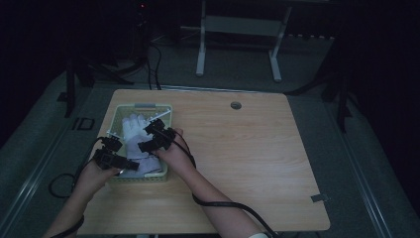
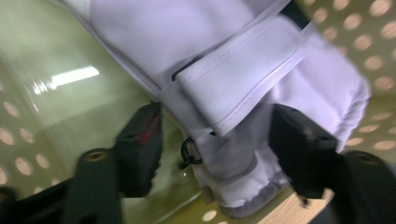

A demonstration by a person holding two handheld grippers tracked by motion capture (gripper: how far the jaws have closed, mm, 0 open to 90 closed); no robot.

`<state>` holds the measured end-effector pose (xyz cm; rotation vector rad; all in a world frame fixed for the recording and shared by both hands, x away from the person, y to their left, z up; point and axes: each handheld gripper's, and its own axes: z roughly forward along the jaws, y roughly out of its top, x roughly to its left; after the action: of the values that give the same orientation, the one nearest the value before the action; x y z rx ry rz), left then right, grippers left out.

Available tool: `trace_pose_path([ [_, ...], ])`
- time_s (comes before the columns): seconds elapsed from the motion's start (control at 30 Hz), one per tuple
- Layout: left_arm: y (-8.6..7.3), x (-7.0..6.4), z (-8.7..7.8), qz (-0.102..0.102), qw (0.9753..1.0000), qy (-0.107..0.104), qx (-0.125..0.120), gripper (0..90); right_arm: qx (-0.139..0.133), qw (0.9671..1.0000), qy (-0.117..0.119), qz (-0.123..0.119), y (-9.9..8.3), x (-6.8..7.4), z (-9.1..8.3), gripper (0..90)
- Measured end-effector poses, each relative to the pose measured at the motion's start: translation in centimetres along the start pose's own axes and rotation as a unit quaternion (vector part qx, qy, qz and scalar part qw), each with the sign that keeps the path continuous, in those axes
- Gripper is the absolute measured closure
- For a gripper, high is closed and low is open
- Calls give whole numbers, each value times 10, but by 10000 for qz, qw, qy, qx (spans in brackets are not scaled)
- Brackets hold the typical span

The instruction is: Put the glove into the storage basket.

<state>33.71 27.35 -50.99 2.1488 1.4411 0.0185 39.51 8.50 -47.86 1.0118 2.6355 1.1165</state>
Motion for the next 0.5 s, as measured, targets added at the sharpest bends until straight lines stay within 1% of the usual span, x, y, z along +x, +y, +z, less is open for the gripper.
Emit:
trace_pose_path([
  [0.03,0,-1,-2,7,9999,93,-93,276,-48,10000,71,13,0,-2,-4,240],
  [0.13,-2,-7,-9,39,9987,291,-410,197,-198,9997,138,78,-1,-7,-14,240],
  [0.17,-3,-9,-13,42,9978,356,-550,172,-217,9996,173,72,-1,-9,-17,243],
  [0.2,-4,-10,-16,18,9967,369,-721,154,-240,9995,194,74,-2,-11,-19,241],
  [0.27,-5,-12,-22,-30,9951,269,-947,140,-314,9993,198,84,-4,-15,-25,211],
  [0.3,-6,-14,-24,-39,9942,228,-1052,119,-317,9993,195,70,-5,-16,-27,196],
  [0.33,-6,-15,-26,-59,9933,186,-1136,73,-268,9995,181,21,-6,-18,-29,173],
  [0.37,-6,-17,-27,-74,9927,166,-1192,25,-280,9995,170,-9,-7,-19,-31,157],
  [0.4,-6,-19,-29,-80,9915,201,-1281,10,-297,9994,157,-50,-8,-20,-33,153],
  [0.43,-7,-23,-30,-63,9898,255,-1404,10,-300,9994,133,-117,-9,-22,-35,141],
  [0.5,-7,-29,-31,-23,9882,309,-1502,10,-272,9994,119,-188,-11,-25,-39,138],
])
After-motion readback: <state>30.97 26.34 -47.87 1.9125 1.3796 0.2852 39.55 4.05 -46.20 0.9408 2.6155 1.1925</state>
